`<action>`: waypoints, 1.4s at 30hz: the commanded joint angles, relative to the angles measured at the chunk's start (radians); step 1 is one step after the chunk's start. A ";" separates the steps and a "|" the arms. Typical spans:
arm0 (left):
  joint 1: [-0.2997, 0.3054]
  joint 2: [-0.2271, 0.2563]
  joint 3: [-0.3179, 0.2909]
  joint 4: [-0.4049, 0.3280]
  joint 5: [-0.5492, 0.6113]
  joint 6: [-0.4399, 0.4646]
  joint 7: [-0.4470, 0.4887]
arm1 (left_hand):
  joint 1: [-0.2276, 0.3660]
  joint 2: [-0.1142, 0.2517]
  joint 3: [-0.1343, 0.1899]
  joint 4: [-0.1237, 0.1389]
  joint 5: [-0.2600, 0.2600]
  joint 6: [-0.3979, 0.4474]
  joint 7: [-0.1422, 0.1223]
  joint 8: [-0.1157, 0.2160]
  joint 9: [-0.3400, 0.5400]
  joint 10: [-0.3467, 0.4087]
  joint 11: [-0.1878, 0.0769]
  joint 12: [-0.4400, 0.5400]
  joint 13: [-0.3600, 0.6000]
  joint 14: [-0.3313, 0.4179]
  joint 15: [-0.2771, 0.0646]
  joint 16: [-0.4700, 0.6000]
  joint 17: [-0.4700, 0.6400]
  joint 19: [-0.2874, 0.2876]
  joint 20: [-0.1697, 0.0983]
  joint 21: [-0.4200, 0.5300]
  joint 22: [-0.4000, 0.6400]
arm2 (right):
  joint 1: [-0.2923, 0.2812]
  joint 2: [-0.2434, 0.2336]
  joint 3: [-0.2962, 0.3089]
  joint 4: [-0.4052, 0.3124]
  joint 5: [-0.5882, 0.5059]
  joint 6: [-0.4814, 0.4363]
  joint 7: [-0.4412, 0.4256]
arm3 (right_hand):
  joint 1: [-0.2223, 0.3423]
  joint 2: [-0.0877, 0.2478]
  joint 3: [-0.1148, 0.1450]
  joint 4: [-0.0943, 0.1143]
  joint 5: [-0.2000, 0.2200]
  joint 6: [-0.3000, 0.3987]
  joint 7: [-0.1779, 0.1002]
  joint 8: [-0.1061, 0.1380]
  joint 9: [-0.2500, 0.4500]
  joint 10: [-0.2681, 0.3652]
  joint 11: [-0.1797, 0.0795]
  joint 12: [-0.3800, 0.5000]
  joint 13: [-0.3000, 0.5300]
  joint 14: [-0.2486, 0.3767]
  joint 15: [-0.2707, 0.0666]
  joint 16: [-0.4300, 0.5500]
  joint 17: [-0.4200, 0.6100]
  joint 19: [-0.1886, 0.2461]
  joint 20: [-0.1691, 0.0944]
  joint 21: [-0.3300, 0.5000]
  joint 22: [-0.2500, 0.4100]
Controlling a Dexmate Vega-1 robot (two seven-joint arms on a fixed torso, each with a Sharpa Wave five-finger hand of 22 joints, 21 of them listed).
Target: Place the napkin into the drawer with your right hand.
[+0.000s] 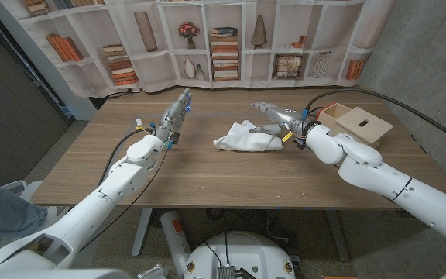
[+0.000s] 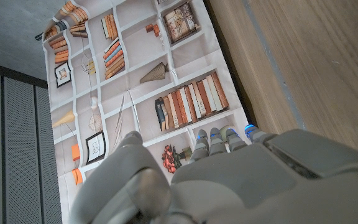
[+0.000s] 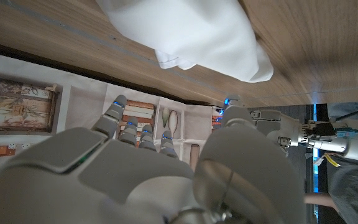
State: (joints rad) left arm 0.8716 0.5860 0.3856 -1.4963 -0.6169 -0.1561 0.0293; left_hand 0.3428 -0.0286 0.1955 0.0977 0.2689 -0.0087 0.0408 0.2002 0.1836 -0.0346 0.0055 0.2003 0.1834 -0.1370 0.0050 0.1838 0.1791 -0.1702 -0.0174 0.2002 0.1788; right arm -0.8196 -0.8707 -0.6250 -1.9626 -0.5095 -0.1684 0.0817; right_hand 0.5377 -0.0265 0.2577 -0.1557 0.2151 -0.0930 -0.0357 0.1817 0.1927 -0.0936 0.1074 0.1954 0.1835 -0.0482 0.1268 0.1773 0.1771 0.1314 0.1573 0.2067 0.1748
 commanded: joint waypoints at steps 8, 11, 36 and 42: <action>-0.006 0.001 -0.001 0.009 -0.004 -0.004 -0.009 | 0.004 0.012 -0.004 -0.002 -0.006 0.004 0.006 0.002 0.006 0.003 -0.002 0.006 0.004 0.003 0.002 0.003 0.002 -0.051 0.002 0.003 0.006 | 0.036 0.014 -0.041 -0.004 -0.046 -0.026 0.071 | 0.007 -0.011 -0.006 -0.002 0.009 -0.016 -0.001 0.006 0.004 -0.012 0.001 -0.001 0.003 0.001 0.012 0.006 0.001 -0.001 0.013 -0.004 0.001; -0.008 0.002 -0.002 0.009 -0.003 -0.002 -0.011 | 0.004 0.012 -0.005 -0.002 -0.006 0.004 0.005 0.002 0.006 0.002 -0.003 0.005 0.004 0.003 0.002 0.003 0.002 -0.052 0.003 0.003 0.006 | 0.041 0.017 -0.046 -0.003 -0.050 -0.029 0.079 | 0.008 -0.012 -0.006 -0.001 0.010 -0.017 -0.001 0.007 0.004 -0.012 0.001 0.000 0.003 0.002 0.013 0.006 0.001 -0.001 0.014 -0.005 0.001; -0.017 -0.002 0.001 0.020 -0.003 -0.006 -0.017 | 0.005 0.014 -0.007 -0.002 -0.007 0.005 0.005 0.001 0.006 0.004 0.000 0.005 0.004 0.003 0.002 0.003 0.002 -0.053 0.005 0.003 0.006 | 0.082 0.049 -0.093 0.031 -0.095 -0.058 0.135 | 0.019 -0.020 -0.010 0.002 0.018 -0.019 0.000 0.012 0.005 -0.010 0.003 0.005 0.003 0.013 0.011 0.009 0.001 0.006 0.018 -0.007 0.002; -0.010 0.000 0.000 0.015 -0.004 -0.004 -0.013 | 0.006 0.014 -0.008 -0.002 -0.008 0.005 0.003 0.001 0.006 0.003 -0.002 0.005 0.004 0.003 0.003 0.003 0.002 -0.053 0.006 0.003 0.006 | 0.086 0.051 -0.100 0.031 -0.102 -0.068 0.147 | 0.021 -0.021 -0.011 0.003 0.019 -0.018 -0.001 0.013 0.005 -0.009 0.002 0.006 0.003 0.015 0.010 0.010 0.001 0.007 0.019 -0.007 0.002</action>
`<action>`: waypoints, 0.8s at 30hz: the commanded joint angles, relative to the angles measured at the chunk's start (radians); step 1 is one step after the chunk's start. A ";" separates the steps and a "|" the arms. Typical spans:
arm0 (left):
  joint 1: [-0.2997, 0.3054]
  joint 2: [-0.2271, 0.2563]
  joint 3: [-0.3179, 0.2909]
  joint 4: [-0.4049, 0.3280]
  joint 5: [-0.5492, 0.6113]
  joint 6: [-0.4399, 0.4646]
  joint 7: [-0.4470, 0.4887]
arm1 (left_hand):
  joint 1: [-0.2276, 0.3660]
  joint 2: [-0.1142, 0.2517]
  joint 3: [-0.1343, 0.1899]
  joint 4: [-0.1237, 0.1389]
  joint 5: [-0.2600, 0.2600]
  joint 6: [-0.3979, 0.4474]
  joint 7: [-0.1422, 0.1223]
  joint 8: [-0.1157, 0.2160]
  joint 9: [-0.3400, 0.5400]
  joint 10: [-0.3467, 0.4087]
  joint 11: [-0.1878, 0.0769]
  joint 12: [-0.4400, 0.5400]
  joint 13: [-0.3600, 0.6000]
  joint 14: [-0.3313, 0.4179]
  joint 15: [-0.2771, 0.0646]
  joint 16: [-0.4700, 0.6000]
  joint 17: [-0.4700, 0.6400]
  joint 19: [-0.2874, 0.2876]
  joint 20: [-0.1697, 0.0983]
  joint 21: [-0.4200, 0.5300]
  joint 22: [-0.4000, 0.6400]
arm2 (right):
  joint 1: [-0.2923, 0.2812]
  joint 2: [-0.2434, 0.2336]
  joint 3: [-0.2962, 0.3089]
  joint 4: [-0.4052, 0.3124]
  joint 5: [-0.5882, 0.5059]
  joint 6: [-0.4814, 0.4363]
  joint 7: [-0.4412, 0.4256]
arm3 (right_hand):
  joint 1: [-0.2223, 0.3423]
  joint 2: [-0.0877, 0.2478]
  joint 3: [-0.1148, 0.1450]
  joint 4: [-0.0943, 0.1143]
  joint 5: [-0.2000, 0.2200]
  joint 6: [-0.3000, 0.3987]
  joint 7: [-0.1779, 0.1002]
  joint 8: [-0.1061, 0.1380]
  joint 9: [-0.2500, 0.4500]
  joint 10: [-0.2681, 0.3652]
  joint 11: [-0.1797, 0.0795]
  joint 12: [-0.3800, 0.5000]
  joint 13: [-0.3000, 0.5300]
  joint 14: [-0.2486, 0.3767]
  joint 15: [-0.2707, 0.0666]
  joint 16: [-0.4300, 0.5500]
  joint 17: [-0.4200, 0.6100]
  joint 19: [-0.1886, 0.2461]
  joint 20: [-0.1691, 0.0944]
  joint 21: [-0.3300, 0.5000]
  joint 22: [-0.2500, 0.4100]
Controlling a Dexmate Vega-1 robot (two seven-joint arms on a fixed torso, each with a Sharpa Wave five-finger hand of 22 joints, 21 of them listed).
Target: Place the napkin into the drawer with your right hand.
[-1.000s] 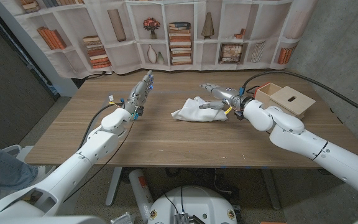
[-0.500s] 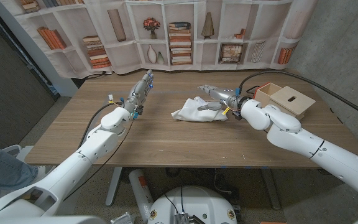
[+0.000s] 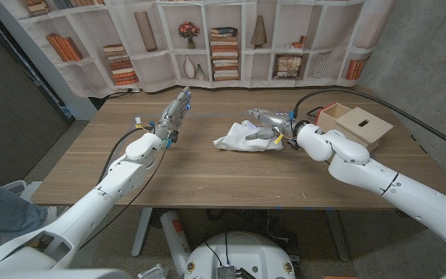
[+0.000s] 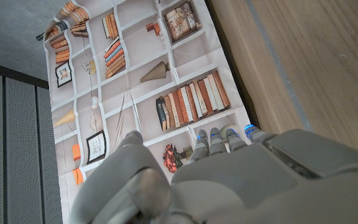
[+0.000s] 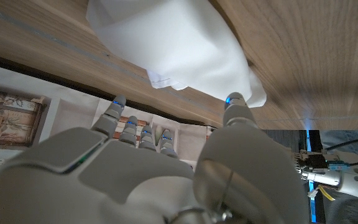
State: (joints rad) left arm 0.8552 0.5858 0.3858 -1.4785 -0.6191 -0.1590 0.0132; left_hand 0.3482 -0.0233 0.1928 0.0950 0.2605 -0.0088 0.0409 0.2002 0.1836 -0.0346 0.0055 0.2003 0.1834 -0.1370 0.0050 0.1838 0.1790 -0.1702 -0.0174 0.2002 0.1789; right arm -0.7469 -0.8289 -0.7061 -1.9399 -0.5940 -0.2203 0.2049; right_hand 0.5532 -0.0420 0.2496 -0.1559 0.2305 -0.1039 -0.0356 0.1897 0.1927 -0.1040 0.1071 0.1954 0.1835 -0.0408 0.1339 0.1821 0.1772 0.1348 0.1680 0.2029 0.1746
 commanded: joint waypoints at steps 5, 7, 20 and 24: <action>0.012 0.001 -0.001 -0.011 -0.001 -0.001 0.008 | 0.000 0.009 -0.006 0.001 0.000 0.006 0.003 0.001 0.006 0.004 -0.001 0.005 0.004 0.003 0.002 0.003 0.002 -0.054 0.008 0.003 0.006 | 0.014 0.009 -0.023 0.012 -0.019 -0.020 0.030 | 0.008 -0.006 -0.003 0.004 0.005 -0.005 -0.001 0.006 0.005 0.004 0.001 0.008 0.003 0.009 0.001 0.005 0.001 0.006 0.010 -0.003 0.002; 0.015 0.002 -0.001 -0.014 0.000 -0.001 0.011 | 0.001 0.010 -0.006 0.001 0.000 0.006 0.003 0.001 0.006 0.005 0.000 0.005 0.004 0.004 0.002 0.003 0.002 -0.055 0.006 0.002 0.006 | 0.014 0.010 -0.025 0.016 -0.021 -0.020 0.030 | 0.008 -0.006 -0.003 0.004 0.005 -0.005 -0.001 0.006 0.005 0.004 0.001 0.008 0.003 0.010 0.001 0.005 0.001 0.006 0.011 -0.004 0.002; 0.029 0.014 -0.001 -0.035 0.007 0.010 0.022 | 0.001 0.011 -0.008 0.000 0.000 0.007 0.005 0.001 0.006 0.004 0.000 0.005 0.004 0.004 0.004 0.003 0.002 -0.055 0.002 0.003 0.006 | 0.021 0.015 -0.045 0.027 -0.063 -0.033 0.034 | 0.013 -0.008 -0.006 0.007 0.009 -0.005 -0.004 0.008 0.005 0.021 -0.003 0.015 0.003 0.026 -0.004 0.009 0.001 0.026 0.004 0.002 0.002; 0.033 0.019 -0.003 -0.041 0.008 0.014 0.026 | 0.001 0.011 -0.008 0.000 -0.001 0.007 0.004 0.001 0.006 0.004 -0.001 0.005 0.004 0.004 0.003 0.003 0.002 -0.055 0.002 0.003 0.006 | 0.025 0.021 -0.048 0.038 -0.065 -0.032 0.035 | 0.016 -0.009 -0.007 0.008 0.011 -0.011 -0.003 0.006 0.005 0.025 -0.002 0.016 0.003 0.039 -0.009 0.012 0.001 0.038 0.001 0.005 0.003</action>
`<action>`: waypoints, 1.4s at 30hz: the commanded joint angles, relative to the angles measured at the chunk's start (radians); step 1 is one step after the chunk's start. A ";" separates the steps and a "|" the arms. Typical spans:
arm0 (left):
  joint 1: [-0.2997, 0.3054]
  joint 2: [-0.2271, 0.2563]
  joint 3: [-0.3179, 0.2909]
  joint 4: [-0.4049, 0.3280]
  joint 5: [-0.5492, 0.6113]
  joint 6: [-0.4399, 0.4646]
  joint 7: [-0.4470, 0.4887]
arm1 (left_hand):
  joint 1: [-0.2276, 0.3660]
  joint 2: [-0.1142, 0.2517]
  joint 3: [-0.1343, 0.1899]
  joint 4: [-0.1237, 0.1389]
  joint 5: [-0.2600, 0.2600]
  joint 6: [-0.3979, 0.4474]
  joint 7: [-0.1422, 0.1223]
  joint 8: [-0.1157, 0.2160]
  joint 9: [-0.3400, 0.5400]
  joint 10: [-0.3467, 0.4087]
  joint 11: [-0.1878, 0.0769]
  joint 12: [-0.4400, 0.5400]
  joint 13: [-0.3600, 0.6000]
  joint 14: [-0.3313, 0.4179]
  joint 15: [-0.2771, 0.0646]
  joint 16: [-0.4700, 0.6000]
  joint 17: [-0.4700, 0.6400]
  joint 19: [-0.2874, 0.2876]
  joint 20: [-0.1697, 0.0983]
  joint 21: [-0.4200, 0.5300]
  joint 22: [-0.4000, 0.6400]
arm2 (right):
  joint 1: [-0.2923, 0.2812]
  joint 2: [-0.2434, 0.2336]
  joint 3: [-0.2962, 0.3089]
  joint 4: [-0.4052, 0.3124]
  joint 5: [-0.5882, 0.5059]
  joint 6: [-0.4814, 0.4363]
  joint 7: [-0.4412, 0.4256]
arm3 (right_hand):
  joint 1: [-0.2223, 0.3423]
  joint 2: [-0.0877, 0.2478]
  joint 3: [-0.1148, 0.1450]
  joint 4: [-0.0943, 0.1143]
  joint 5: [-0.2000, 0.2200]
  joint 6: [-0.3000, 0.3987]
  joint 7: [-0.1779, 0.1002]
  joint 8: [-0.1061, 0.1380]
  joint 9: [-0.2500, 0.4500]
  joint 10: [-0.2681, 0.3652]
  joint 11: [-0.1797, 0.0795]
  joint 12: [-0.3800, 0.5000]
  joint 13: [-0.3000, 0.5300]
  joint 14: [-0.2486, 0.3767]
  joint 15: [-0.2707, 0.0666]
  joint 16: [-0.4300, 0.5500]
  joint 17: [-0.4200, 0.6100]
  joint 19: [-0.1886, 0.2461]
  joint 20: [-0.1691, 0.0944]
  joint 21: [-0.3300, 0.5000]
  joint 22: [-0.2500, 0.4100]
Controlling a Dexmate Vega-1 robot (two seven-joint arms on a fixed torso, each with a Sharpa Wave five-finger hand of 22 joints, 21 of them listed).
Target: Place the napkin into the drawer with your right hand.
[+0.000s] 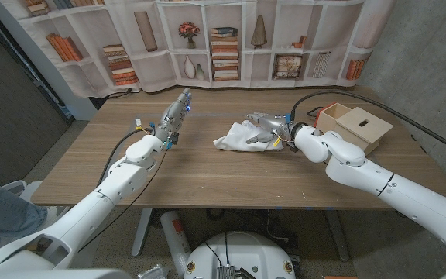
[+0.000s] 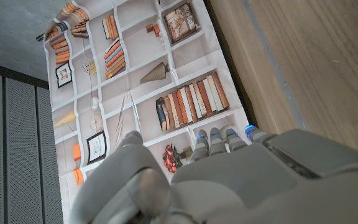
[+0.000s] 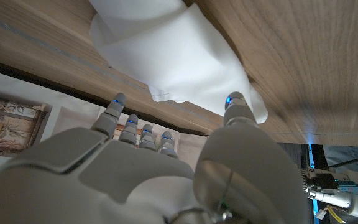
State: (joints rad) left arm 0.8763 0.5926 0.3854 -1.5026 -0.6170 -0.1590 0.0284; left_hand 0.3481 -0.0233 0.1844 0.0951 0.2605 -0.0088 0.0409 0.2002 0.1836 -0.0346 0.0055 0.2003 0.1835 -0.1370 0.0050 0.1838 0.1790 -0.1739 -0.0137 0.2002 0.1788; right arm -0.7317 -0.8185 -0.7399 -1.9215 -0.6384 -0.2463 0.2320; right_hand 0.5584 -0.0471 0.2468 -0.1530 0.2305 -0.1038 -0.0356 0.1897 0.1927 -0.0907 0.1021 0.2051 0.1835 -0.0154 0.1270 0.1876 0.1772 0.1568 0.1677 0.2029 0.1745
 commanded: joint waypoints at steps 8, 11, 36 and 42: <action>0.013 0.018 -0.007 -0.025 0.004 0.016 0.010 | 0.002 0.011 -0.001 0.000 -0.001 0.007 0.004 0.001 0.006 0.005 -0.001 0.005 0.004 0.003 0.003 0.003 0.002 -0.052 -0.001 0.003 0.006 | 0.019 0.021 -0.025 0.035 -0.029 -0.015 0.017 | 0.013 -0.004 -0.005 0.006 0.012 -0.009 -0.002 0.007 0.005 0.020 0.005 0.009 0.003 0.018 -0.003 0.007 0.001 0.018 0.001 0.003 0.003; 0.009 0.017 -0.006 -0.021 0.003 0.016 0.006 | 0.002 0.011 -0.002 0.000 -0.001 0.007 0.003 0.000 0.006 0.005 -0.002 0.005 0.004 0.004 0.003 0.003 0.002 -0.052 -0.002 0.003 0.006 | 0.024 0.026 -0.030 0.042 -0.033 -0.019 0.020 | 0.013 -0.005 -0.006 0.006 0.012 -0.007 -0.002 0.008 0.005 0.022 0.004 0.010 0.003 0.018 -0.004 0.006 0.001 0.018 0.002 0.003 0.003; -0.016 0.008 0.001 0.007 0.004 0.025 -0.002 | 0.002 0.013 -0.004 0.000 -0.002 0.006 0.003 0.000 0.006 0.004 -0.001 0.004 0.004 0.004 0.003 0.003 0.002 -0.052 0.003 0.003 0.006 | 0.070 0.057 -0.073 0.110 -0.035 -0.039 0.059 | 0.026 -0.007 -0.010 0.009 0.018 0.035 -0.011 0.023 0.005 0.066 0.001 0.023 0.003 0.068 -0.016 0.014 0.002 0.070 -0.015 0.014 0.006; -0.015 0.005 0.001 0.010 0.004 0.023 -0.001 | 0.002 0.013 -0.005 0.000 -0.002 0.008 0.003 0.001 0.006 0.005 -0.001 0.004 0.004 0.005 0.003 0.003 0.002 -0.052 0.003 0.003 0.006 | 0.078 0.059 -0.085 0.121 -0.034 -0.041 0.072 | 0.029 -0.008 -0.011 0.010 0.019 0.045 -0.012 0.025 0.005 0.081 -0.002 0.027 0.003 0.081 -0.018 0.015 0.002 0.083 -0.018 0.016 0.006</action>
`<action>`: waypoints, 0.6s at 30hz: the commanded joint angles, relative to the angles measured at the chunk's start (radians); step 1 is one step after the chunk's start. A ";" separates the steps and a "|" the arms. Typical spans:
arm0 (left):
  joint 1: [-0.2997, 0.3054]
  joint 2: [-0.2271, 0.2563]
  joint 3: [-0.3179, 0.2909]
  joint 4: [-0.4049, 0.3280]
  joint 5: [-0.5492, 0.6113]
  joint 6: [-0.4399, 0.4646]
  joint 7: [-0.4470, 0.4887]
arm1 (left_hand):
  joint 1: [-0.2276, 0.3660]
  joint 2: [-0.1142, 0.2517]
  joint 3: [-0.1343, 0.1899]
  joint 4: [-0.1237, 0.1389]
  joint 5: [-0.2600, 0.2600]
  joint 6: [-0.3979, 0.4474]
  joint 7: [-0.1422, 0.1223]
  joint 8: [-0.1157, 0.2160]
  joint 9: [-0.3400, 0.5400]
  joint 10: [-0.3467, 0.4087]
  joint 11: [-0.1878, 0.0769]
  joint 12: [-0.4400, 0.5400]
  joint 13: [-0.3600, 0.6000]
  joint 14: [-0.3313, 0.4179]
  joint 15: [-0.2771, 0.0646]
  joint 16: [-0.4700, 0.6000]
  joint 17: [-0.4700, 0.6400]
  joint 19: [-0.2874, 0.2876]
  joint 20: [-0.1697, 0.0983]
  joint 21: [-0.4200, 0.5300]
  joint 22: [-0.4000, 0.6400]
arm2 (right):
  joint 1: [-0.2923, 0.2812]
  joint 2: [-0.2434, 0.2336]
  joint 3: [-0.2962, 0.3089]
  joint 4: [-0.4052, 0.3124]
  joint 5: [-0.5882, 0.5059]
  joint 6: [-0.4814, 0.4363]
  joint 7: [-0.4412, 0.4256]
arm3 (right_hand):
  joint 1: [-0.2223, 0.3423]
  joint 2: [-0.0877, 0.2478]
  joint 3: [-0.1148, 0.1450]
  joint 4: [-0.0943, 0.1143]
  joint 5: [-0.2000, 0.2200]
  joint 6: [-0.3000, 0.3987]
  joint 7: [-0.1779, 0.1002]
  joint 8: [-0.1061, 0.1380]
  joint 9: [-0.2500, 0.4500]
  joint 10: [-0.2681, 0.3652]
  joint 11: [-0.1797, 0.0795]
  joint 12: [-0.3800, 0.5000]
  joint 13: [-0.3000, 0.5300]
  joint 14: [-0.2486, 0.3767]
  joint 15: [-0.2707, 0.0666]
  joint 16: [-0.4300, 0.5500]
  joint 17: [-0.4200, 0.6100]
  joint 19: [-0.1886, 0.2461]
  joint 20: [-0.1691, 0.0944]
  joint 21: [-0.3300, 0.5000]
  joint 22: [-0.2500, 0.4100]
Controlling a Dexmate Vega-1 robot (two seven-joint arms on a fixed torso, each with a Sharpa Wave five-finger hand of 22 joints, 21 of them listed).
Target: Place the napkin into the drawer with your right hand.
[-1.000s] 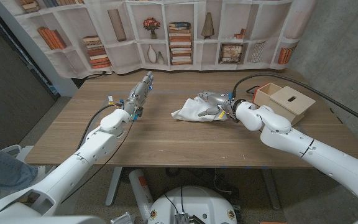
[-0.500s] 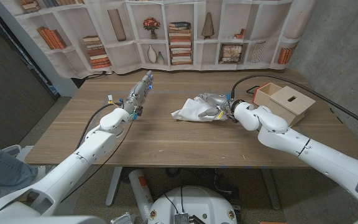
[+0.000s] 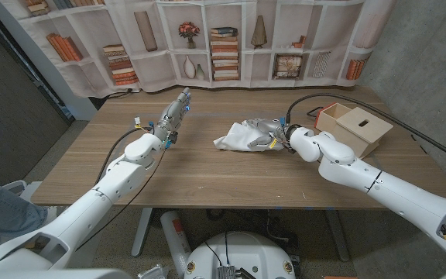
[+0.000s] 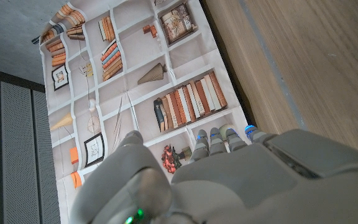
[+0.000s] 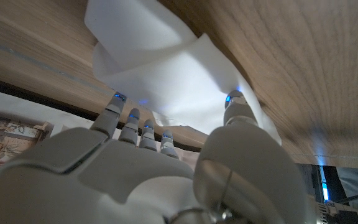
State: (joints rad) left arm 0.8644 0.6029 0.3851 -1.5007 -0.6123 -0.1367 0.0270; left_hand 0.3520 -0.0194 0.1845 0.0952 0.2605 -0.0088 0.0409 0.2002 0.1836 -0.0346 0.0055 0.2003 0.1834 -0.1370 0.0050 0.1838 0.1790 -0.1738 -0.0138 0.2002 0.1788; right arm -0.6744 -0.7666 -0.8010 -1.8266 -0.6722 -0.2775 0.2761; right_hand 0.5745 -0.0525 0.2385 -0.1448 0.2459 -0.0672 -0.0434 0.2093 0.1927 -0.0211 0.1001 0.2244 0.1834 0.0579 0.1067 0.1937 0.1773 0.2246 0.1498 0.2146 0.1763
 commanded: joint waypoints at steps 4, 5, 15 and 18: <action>-0.001 -0.006 0.002 0.007 -0.001 -0.001 0.001 | -0.001 0.010 -0.005 0.000 -0.002 0.008 0.002 0.000 0.006 0.005 -0.002 0.004 0.004 0.005 0.003 0.003 0.002 -0.053 0.004 0.003 0.006 | 0.026 0.008 -0.032 0.029 -0.003 -0.012 0.038 | 0.015 -0.003 -0.004 0.002 0.004 0.016 -0.008 0.007 0.005 0.025 -0.005 0.012 0.003 0.019 -0.001 0.010 0.002 0.019 0.001 0.004 0.004; -0.001 -0.006 0.002 0.006 -0.001 -0.001 0.002 | -0.001 0.010 -0.006 0.000 -0.002 0.008 0.003 0.000 0.006 0.005 -0.002 0.004 0.004 0.005 0.002 0.003 0.002 -0.053 0.004 0.003 0.006 | 0.027 0.008 -0.033 0.029 -0.005 -0.014 0.040 | 0.015 -0.003 -0.004 0.002 0.005 0.018 -0.008 0.008 0.005 0.027 -0.005 0.012 0.003 0.021 -0.001 0.011 0.002 0.021 0.001 0.005 0.004; 0.009 -0.007 0.003 -0.001 -0.001 -0.001 0.009 | -0.001 0.010 -0.007 0.000 -0.003 0.009 0.001 0.001 0.006 0.006 -0.006 0.005 0.004 0.006 0.003 0.004 0.002 -0.053 0.005 0.003 0.006 | 0.027 0.005 -0.039 0.027 -0.006 -0.026 0.050 | 0.021 0.000 -0.006 0.007 0.008 0.069 -0.016 0.019 0.005 0.085 -0.018 0.027 0.004 0.086 -0.023 0.020 0.004 0.088 -0.004 0.020 0.006; 0.011 -0.007 0.004 -0.004 0.000 0.001 0.010 | -0.001 0.010 -0.007 0.000 -0.003 0.009 0.001 0.000 0.006 0.007 -0.005 0.005 0.004 0.007 0.004 0.004 0.002 -0.053 0.006 0.003 0.006 | 0.026 0.005 -0.041 0.027 -0.008 -0.030 0.051 | 0.026 0.001 -0.006 0.007 0.008 0.082 -0.018 0.021 0.005 0.102 -0.022 0.031 0.004 0.102 -0.027 0.021 0.004 0.108 -0.012 0.024 0.006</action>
State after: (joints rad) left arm 0.8668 0.5978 0.3865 -1.4962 -0.6131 -0.1364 0.0301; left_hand 0.3520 -0.0194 0.1776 0.0939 0.2605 -0.0088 0.0409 0.2002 0.1836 -0.0291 -0.0001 0.2003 0.1834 -0.1319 0.0100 0.1838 0.1790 -0.1738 -0.0138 0.2002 0.1788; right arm -0.6517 -0.7604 -0.8313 -1.8021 -0.6760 -0.2941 0.3143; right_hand 0.5839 -0.0513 0.2345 -0.1407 0.2458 0.0019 -0.0592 0.2256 0.1926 0.0666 0.0769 0.2480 0.1834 0.1437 0.0816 0.2084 0.1794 0.3143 0.1421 0.2301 0.1794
